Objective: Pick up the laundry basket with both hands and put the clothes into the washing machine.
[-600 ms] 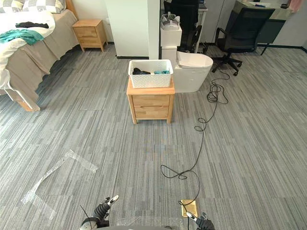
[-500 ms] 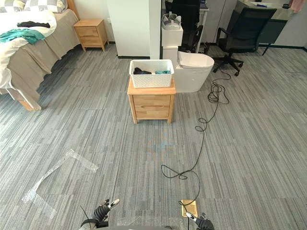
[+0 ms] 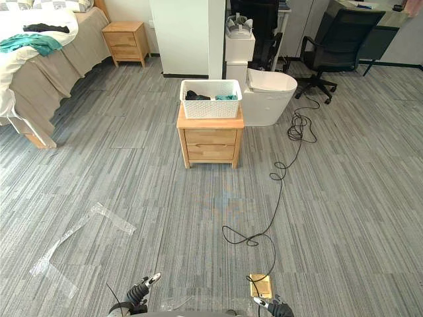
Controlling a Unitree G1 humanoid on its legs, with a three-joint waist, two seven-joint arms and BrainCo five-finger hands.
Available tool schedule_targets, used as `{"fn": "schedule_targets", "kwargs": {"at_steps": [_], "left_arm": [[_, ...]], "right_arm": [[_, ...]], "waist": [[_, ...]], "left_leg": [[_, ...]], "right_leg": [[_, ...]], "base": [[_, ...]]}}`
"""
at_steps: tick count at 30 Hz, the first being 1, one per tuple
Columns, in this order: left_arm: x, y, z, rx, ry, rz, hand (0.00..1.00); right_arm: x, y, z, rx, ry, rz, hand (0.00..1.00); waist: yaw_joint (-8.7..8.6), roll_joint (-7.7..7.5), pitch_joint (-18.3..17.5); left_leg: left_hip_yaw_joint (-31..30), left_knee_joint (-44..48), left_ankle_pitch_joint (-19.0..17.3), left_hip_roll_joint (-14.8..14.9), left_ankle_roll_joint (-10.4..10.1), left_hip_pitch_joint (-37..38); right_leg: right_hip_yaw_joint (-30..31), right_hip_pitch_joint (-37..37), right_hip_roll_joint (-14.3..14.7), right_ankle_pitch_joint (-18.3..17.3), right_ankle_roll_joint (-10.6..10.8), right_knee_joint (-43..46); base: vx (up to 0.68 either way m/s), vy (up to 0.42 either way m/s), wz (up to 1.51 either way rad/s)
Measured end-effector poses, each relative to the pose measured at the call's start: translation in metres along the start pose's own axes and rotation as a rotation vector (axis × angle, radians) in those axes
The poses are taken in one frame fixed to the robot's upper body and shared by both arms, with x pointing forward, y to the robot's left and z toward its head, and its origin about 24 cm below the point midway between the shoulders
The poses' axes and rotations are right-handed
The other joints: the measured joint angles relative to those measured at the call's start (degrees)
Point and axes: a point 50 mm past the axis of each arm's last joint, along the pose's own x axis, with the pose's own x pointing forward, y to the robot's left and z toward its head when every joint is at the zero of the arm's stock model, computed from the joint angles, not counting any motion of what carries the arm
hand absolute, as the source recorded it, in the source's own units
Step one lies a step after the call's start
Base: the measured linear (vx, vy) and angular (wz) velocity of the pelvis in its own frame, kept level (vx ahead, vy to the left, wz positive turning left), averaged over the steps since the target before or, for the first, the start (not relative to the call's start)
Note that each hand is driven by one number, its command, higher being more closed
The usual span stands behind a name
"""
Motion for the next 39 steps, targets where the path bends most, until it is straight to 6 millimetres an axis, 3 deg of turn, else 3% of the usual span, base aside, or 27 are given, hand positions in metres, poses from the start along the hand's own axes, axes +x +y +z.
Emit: {"fn": "schedule_targets", "kwargs": {"at_steps": [20, 23, 25, 27, 29, 31, 33, 34, 35, 36, 37, 38, 39], "left_arm": [[0.000, 0.004, 0.001, -0.024, -0.003, 0.002, 0.00], [0.000, 0.005, 0.003, -0.023, -0.011, -0.004, 0.00], [0.002, 0.003, 0.009, -0.013, -0.027, -0.014, 0.00], [0.005, -0.002, 0.020, 0.013, -0.052, -0.037, 0.00], [0.005, -0.002, 0.023, 0.017, -0.065, -0.041, 0.00], [0.005, 0.006, 0.021, 0.014, -0.057, -0.019, 0.00], [0.006, 0.006, 0.026, 0.014, -0.068, -0.018, 0.00], [0.007, 0.004, 0.031, 0.017, -0.078, -0.024, 0.00], [0.010, 0.001, 0.042, 0.024, -0.104, -0.034, 0.00], [0.011, 0.000, 0.048, 0.028, -0.119, -0.040, 0.00], [0.012, -0.002, 0.053, 0.034, -0.133, -0.046, 0.00], [0.013, -0.003, 0.055, 0.038, -0.140, -0.051, 0.00], [0.012, -0.004, 0.054, 0.025, -0.139, -0.054, 0.00]], "right_arm": [[0.001, 0.001, 0.004, -0.095, 0.001, 0.036, 0.00], [0.002, 0.002, 0.009, -0.111, -0.008, 0.052, 0.00], [0.003, 0.001, 0.013, -0.113, -0.012, 0.049, 0.00], [0.002, -0.005, 0.011, -0.094, -0.010, 0.031, 0.00], [0.001, -0.006, 0.014, -0.027, -0.045, 0.027, 0.00], [0.000, -0.004, 0.013, 0.034, -0.058, 0.031, 0.00], [0.000, -0.004, 0.011, 0.068, -0.056, 0.030, 0.00], [0.001, -0.002, 0.011, 0.086, -0.056, 0.032, 0.00], [0.001, -0.002, 0.009, 0.109, -0.048, 0.028, 0.00], [0.000, -0.004, 0.006, 0.125, -0.040, 0.020, 0.00], [-0.001, -0.006, 0.001, 0.149, -0.018, 0.008, 0.00], [-0.002, -0.007, -0.009, 0.179, 0.018, -0.005, 0.00], [-0.005, -0.011, -0.018, 0.234, 0.041, -0.027, 0.00]], "waist": [[0.11, -0.49, 0.22], [0.07, -0.50, 0.25], [0.01, -0.09, 1.04], [-0.22, -0.09, 2.93], [-0.23, -0.69, 4.18], [-0.67, -1.19, 5.29], [-1.16, -1.31, 5.79], [-2.34, -0.89, 5.97], [-3.59, -0.41, 6.19], [-4.23, -0.23, 6.21], [-4.77, 0.24, 6.33], [-4.82, -0.36, 6.39], [-4.63, 0.19, 6.35]], "left_leg": [[1.97, -0.89, -0.07, 0.20, 0.04, -0.40], [1.96, -0.05, -0.70, -0.05, 0.97, -2.74], [1.33, 3.34, -2.67, -0.36, 2.37, -5.40], [-1.06, 6.11, -5.58, -1.81, 4.11, -6.13], [-2.49, 7.29, -7.56, -3.58, 5.33, -3.84], [-3.77, 7.27, -9.87, -3.53, 5.95, 0.34], [-4.38, 7.26, -11.51, -2.38, 6.50, 2.93], [-5.45, 7.40, -13.14, -0.78, 6.33, 4.21], [-6.98, 7.24, -14.17, 0.96, 5.87, 4.98], [-7.72, 6.70, -14.48, 1.80, 5.29, 5.35], [-8.89, 6.11, -15.30, 3.55, 3.78, 6.94], [-9.13, 9.25, -16.20, 3.72, 2.17, 7.21], [-9.17, 16.97, -17.36, 5.08, 0.11, 6.14]], "right_leg": [[1.88, -1.36, 0.34, 0.15, -0.19, -0.50], [1.93, -3.51, 0.08, -0.12, 0.11, -0.08], [1.26, -7.09, -0.68, -3.86, 1.04, 6.06], [-0.63, -13.42, -3.78, -10.73, 4.06, 23.43], [-2.47, -24.32, -8.56, -11.09, 0.27, 48.61], [-3.89, -29.29, -9.88, -12.15, 1.29, 58.28], [-6.81, -31.09, -9.34, -12.51, 1.00, 53.96], [-9.87, -31.98, -8.33, -12.19, 0.58, 45.84], [-13.39, -32.95, -7.60, -10.01, 0.15, 35.63], [-14.56, -33.37, -7.13, -8.01, 0.35, 30.86], [-14.99, -33.35, -5.44, -5.29, 0.07, 23.58], [-12.97, -33.42, -4.34, -2.31, -2.68, 22.51], [-11.33, -31.64, -2.58, 3.00, -7.93, 23.27]], "base": [[-0.01, -0.004, -0.05], [0.02, 0.001, -0.04], [0.07, 0.032, 0.24], [0.05, 0.069, 0.45], [0.11, 0.062, 0.30], [0.31, 0.059, 0.24], [0.40, 0.010, 0.21], [0.57, -0.038, 0.57], [0.52, -0.058, 0.69], [0.59, -0.112, 0.88], [0.68, -0.150, 0.69], [0.90, -0.231, 0.63], [0.80, -0.213, 0.31]]}}
